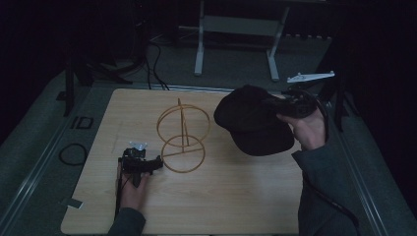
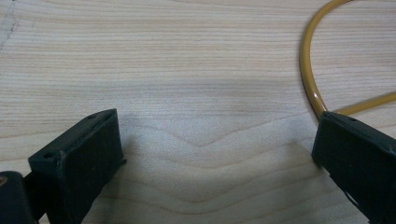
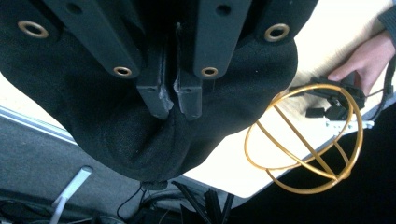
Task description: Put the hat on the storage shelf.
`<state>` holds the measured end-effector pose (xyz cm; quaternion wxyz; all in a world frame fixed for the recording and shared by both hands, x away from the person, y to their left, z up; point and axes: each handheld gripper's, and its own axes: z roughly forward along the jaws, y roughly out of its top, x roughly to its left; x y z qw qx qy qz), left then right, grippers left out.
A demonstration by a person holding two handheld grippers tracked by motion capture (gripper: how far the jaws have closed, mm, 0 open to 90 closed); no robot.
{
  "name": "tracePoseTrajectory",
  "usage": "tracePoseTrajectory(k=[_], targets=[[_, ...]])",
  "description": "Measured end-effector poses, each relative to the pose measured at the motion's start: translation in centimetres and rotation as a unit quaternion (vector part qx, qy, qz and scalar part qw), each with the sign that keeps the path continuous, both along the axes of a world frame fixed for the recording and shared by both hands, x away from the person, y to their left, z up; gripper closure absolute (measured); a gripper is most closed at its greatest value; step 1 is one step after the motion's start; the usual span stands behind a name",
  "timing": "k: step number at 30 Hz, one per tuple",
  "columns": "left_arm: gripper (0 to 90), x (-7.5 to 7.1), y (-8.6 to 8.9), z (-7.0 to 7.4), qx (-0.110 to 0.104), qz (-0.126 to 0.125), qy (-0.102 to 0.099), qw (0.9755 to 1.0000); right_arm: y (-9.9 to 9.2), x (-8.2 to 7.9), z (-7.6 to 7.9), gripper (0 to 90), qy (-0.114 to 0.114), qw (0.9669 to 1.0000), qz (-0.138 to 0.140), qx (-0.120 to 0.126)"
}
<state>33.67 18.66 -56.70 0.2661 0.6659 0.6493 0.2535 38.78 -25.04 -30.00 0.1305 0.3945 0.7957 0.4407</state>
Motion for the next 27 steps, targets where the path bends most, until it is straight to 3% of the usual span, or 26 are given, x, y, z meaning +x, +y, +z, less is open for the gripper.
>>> tracePoseTrajectory(k=[27], targets=[[1.2,0.0,0.0,0.0,-0.001,0.001,-0.001,1.0000,1.3,0.2,1.7,85.4,-0.026,0.9989,0.016,0.036]])
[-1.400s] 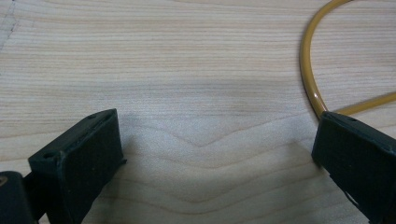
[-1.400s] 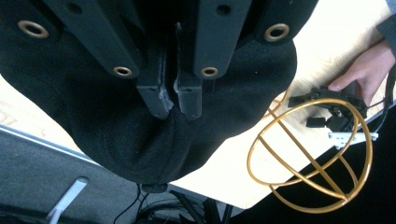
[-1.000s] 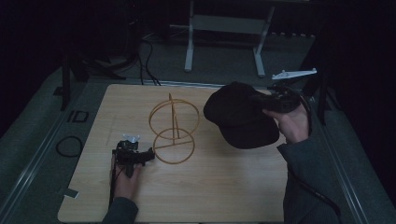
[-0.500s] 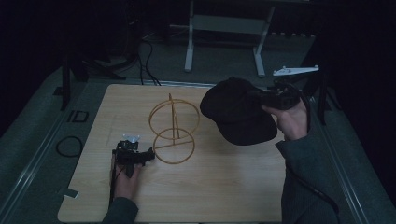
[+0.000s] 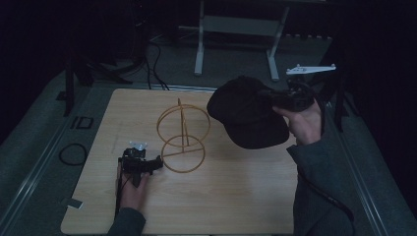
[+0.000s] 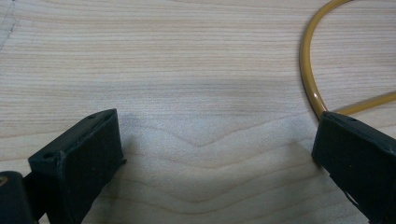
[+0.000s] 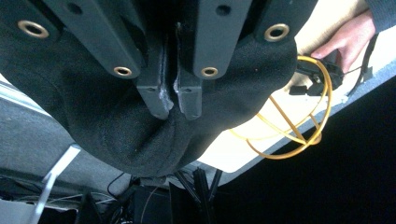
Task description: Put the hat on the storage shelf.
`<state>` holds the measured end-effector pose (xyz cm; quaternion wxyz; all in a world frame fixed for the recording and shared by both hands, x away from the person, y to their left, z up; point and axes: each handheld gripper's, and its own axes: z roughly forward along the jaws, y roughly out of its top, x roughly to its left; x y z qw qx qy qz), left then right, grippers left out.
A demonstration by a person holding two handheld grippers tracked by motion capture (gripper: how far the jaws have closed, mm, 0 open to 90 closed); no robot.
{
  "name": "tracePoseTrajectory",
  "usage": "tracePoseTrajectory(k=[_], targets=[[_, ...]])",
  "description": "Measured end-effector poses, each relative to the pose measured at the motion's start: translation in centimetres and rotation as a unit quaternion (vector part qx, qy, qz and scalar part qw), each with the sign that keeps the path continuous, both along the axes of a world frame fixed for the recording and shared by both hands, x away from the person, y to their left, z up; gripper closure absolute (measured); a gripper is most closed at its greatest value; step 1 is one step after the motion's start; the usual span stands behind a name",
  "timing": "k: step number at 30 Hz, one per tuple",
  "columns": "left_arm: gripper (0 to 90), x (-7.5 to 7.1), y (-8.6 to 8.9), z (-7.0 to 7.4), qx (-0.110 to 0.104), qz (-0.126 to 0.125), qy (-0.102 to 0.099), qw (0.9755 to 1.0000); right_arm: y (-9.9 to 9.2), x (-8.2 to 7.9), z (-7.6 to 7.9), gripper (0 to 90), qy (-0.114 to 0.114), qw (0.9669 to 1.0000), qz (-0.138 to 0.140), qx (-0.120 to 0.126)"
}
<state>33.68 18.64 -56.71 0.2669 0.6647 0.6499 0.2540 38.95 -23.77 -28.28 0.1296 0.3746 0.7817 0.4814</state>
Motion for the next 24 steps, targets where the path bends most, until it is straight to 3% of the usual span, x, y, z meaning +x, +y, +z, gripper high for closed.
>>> tracePoseTrajectory(k=[7,24], targets=[[1.2,0.0,0.0,0.0,0.001,-0.001,0.001,1.0000,0.5,0.0,0.7,85.4,-0.008,0.9998,0.005,0.016],[1.2,0.0,0.0,0.0,0.001,-0.002,0.002,1.0000,2.7,-0.3,2.4,85.4,-0.027,0.9993,0.016,0.018]])
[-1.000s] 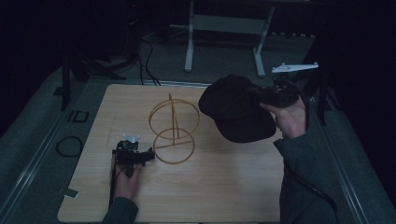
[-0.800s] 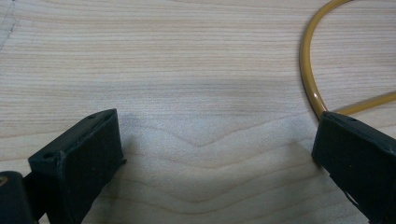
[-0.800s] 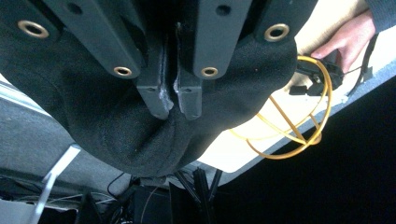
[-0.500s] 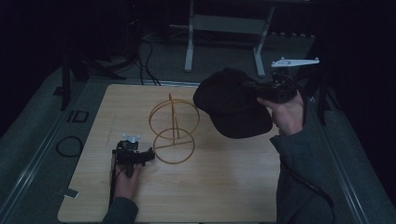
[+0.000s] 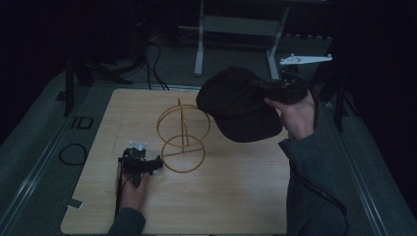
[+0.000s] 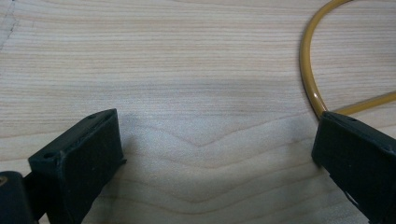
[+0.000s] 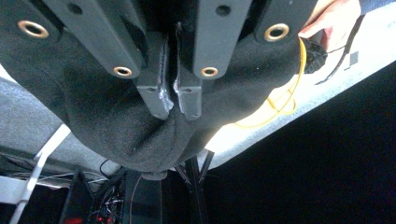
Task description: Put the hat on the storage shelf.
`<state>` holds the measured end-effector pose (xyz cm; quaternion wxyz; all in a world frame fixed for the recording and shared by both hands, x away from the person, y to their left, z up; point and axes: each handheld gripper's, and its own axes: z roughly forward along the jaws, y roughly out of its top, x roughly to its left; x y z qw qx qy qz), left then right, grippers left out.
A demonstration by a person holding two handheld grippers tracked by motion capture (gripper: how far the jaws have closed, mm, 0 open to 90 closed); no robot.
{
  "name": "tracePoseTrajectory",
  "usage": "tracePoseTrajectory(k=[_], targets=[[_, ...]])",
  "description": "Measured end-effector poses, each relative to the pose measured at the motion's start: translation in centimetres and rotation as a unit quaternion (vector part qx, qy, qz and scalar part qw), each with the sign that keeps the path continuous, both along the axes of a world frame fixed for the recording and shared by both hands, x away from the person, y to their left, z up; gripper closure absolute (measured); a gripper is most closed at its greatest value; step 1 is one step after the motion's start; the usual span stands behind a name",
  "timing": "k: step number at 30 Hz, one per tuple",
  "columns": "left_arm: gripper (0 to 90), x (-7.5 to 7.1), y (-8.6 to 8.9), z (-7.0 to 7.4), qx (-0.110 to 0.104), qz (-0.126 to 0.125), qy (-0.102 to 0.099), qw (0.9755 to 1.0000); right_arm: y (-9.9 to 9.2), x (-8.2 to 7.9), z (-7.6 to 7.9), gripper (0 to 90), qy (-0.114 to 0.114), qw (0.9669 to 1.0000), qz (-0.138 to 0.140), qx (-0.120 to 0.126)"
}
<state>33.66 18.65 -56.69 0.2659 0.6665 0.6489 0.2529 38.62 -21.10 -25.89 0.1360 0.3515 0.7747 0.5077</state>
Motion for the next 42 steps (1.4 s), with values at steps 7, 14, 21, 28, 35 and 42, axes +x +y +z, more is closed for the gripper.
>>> tracePoseTrajectory(k=[7,14,21,28,35,42], targets=[[1.2,0.0,0.0,0.0,0.000,0.000,0.000,1.0000,0.7,0.0,0.2,85.4,-0.004,1.0000,0.005,0.007],[1.2,0.0,0.0,0.0,0.000,-0.001,0.000,1.0000,1.2,0.1,0.3,85.3,-0.006,0.9999,0.013,0.010],[1.2,0.0,0.0,0.0,0.000,0.000,0.000,1.0000,2.0,0.2,0.3,85.3,-0.010,0.9994,0.024,0.023],[1.2,0.0,0.0,0.0,0.000,0.001,-0.002,1.0000,2.8,-0.1,0.9,85.4,-0.017,0.9987,0.037,0.030],[1.2,0.0,0.0,0.0,0.000,0.001,-0.002,1.0000,3.9,-0.5,1.5,85.4,-0.023,0.9974,0.055,0.041],[1.2,0.0,0.0,0.0,-0.001,0.001,-0.003,1.0000,6.0,-0.7,1.4,85.3,-0.021,0.9951,0.085,0.045]])
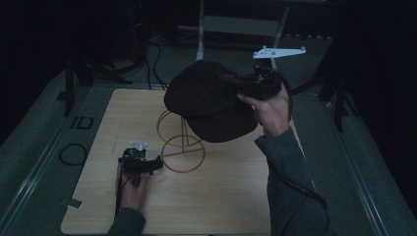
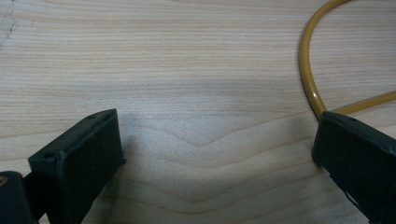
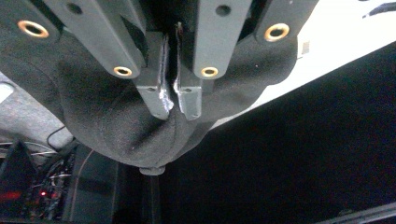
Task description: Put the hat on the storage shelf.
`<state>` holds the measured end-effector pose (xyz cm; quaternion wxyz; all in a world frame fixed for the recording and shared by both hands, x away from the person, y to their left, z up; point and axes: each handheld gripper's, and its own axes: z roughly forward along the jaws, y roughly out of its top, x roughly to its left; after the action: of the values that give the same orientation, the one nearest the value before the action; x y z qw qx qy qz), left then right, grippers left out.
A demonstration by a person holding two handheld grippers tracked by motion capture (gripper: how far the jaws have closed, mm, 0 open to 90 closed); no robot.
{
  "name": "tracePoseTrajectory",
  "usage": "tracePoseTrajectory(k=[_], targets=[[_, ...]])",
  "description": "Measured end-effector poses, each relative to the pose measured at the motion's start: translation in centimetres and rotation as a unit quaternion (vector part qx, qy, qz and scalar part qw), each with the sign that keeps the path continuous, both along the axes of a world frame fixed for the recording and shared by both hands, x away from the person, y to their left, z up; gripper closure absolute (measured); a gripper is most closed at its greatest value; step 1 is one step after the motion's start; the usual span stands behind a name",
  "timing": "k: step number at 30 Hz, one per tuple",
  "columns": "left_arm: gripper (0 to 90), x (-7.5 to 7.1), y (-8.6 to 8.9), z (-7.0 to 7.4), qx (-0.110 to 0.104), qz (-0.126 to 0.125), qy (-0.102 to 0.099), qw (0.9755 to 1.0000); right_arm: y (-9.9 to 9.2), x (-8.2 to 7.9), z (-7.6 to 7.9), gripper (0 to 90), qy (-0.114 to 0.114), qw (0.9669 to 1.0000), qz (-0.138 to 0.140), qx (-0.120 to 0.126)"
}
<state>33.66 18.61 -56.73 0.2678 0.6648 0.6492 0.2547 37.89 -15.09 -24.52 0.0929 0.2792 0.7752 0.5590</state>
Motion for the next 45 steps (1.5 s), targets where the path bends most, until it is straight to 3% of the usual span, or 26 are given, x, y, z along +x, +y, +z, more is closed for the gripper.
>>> tracePoseTrajectory(k=[8,17,28,45], targets=[[1.2,0.0,0.0,0.0,0.000,0.000,0.001,1.0000,2.6,0.0,-0.8,85.3,0.004,0.9996,0.027,-0.009],[1.2,0.0,0.0,0.0,0.000,0.000,0.001,1.0000,4.2,0.1,-1.5,85.3,0.009,0.9990,0.041,-0.018],[1.2,0.0,0.0,0.0,0.000,0.000,0.000,1.0000,6.4,0.8,-3.5,85.2,0.024,0.9974,0.060,-0.032],[1.2,0.0,0.0,0.0,0.000,-0.001,0.002,1.0000,7.1,1.6,-6.5,85.0,0.048,0.9949,0.069,-0.056]])
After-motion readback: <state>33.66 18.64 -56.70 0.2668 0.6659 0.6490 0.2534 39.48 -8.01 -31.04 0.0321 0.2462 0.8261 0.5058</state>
